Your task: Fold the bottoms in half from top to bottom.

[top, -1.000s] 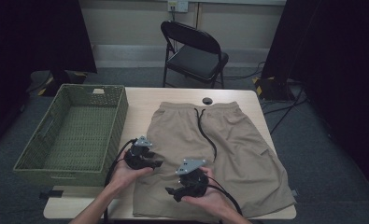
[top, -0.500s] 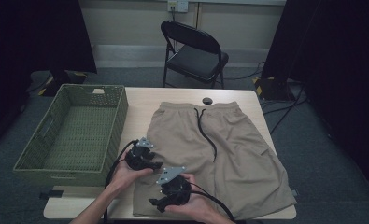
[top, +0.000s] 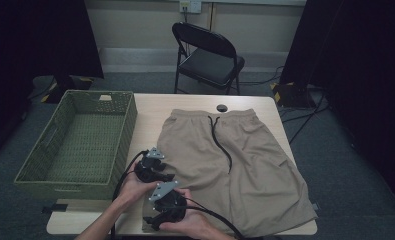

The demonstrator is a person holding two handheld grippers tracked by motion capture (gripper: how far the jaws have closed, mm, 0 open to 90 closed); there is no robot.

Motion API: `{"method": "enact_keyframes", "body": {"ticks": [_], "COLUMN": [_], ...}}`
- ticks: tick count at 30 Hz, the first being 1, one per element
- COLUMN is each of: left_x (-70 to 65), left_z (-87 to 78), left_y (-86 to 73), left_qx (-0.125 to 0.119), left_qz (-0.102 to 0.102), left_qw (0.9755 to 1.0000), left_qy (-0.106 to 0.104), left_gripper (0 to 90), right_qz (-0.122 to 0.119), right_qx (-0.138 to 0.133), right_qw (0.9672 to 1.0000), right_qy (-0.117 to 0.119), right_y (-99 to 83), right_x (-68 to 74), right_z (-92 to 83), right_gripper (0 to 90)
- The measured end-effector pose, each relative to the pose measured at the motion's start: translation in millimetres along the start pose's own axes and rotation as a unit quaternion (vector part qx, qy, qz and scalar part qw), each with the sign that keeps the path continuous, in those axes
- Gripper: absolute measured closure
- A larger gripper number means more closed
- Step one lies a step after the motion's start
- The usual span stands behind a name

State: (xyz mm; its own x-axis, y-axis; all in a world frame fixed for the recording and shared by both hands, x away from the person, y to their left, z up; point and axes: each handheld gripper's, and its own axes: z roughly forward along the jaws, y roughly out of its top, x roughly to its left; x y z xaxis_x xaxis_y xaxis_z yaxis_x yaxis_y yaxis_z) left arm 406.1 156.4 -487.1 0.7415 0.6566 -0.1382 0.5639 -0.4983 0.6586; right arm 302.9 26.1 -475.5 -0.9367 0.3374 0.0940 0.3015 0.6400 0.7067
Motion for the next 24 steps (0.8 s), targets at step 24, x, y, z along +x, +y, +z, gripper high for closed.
{"method": "enact_keyframes", "body": {"ticks": [24], "left_x": [3.3], "left_z": [-4.6], "left_y": [2.4], "left_qx": [-0.018], "left_qz": [-0.016], "left_qw": [0.9996], "left_qy": [-0.016], "left_gripper": [42.4], "right_qz": [-0.04], "right_qx": [0.005], "right_qw": [0.9991], "right_qy": [-0.017], "right_y": [-28.9], "right_x": [-2.9], "right_z": [-0.4], "right_gripper": [37.7]}}
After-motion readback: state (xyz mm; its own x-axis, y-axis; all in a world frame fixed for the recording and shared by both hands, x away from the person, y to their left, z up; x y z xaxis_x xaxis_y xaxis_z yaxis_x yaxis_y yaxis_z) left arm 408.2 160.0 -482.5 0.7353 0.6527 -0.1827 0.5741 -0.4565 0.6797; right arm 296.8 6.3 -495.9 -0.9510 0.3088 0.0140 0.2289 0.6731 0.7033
